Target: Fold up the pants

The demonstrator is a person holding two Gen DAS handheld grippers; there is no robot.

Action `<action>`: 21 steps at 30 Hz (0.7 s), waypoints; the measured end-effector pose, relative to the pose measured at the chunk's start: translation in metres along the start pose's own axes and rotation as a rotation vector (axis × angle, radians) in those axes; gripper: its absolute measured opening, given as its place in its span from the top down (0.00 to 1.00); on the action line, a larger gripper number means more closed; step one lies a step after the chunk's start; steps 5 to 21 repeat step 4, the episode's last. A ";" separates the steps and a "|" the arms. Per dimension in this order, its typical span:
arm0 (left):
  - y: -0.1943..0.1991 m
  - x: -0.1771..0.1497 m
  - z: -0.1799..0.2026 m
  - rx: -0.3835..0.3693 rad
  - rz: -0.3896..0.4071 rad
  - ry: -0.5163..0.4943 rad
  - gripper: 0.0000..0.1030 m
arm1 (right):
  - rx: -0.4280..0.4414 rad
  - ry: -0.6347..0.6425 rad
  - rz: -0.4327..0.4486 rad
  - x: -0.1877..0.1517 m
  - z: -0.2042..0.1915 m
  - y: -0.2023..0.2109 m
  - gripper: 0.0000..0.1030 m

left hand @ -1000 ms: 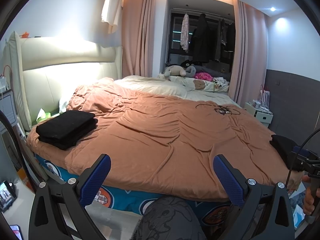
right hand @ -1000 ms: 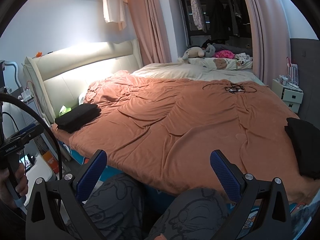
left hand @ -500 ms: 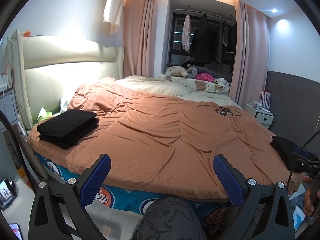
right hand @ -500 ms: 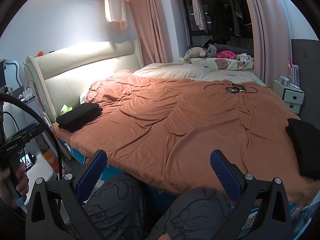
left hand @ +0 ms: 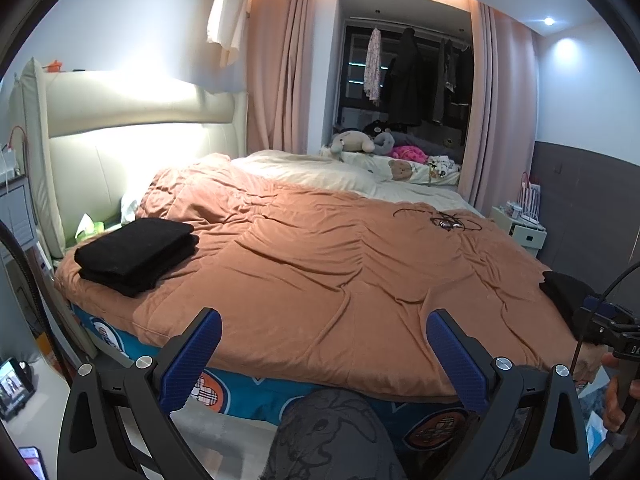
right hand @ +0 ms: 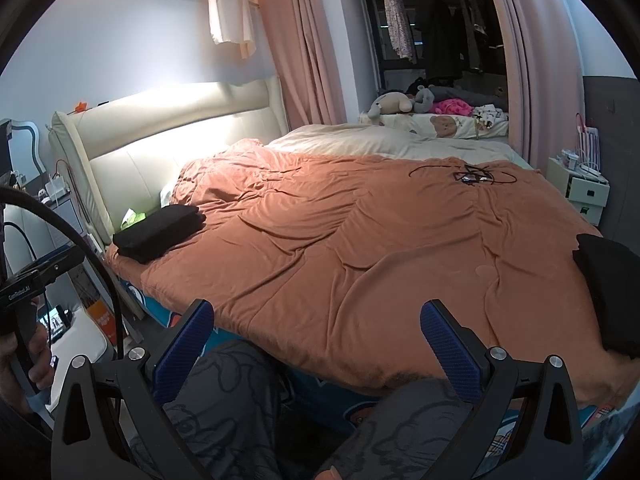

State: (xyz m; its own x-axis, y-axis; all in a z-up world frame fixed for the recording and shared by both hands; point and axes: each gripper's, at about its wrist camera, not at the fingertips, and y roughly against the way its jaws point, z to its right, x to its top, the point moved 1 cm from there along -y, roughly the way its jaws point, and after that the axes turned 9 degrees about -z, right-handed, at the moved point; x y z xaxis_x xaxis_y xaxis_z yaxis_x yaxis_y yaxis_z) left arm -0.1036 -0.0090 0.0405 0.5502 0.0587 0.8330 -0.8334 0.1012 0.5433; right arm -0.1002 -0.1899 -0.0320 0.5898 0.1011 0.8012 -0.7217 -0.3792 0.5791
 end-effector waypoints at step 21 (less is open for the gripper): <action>0.001 0.002 0.001 0.009 -0.002 -0.016 0.00 | 0.004 -0.001 0.000 0.000 0.000 -0.002 0.00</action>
